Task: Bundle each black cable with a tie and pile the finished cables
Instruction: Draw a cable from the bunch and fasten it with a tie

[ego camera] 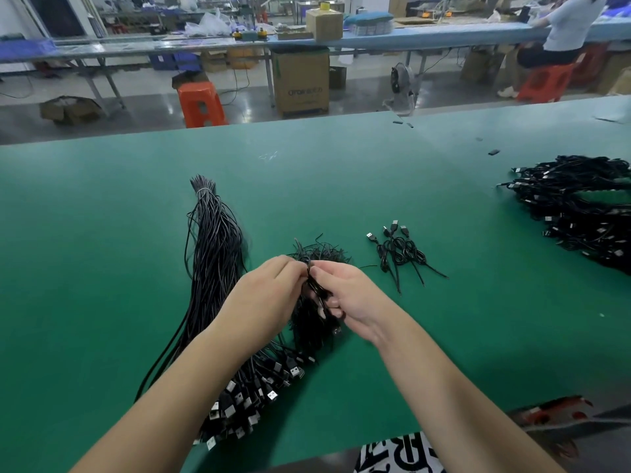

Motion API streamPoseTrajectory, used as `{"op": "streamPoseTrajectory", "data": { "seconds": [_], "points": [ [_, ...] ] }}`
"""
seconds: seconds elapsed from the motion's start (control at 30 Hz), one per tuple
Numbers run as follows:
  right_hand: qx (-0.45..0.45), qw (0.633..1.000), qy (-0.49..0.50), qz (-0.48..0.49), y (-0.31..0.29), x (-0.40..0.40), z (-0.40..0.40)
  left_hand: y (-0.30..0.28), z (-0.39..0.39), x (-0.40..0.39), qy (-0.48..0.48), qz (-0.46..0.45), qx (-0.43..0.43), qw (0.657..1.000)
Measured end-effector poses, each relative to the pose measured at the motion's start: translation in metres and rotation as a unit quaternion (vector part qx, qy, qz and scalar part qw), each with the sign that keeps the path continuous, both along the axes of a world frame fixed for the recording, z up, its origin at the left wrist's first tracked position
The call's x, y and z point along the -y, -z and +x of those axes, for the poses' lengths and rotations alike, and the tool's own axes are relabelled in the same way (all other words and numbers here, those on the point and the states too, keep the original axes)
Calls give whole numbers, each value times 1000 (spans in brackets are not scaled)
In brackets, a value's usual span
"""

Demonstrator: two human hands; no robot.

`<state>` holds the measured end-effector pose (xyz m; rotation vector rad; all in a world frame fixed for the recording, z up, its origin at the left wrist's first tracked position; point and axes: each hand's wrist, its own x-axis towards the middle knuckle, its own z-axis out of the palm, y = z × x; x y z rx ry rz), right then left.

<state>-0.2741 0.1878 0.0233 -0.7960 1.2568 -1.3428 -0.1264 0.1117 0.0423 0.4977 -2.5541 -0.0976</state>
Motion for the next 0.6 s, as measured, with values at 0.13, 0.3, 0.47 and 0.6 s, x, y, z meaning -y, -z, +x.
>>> {"op": "streamPoseTrajectory", "data": {
  "seconds": [0.13, 0.3, 0.47, 0.6],
  "points": [
    [-29, 999, 29, -21, -1, 1, 1, 1, -2, 0, -52, 182, -77, 979],
    [-40, 999, 32, -18, 1, 1, 0, 0, -5, -1, -78, 228, -74, 968],
    [-95, 992, 68, -50, 9, 0, -3, 5, -6, 6, -109, 296, -102, 943],
    [-171, 981, 34, -88, 10, -2, -6, 7, -6, 12, -122, 380, -122, 909]
  ]
}}
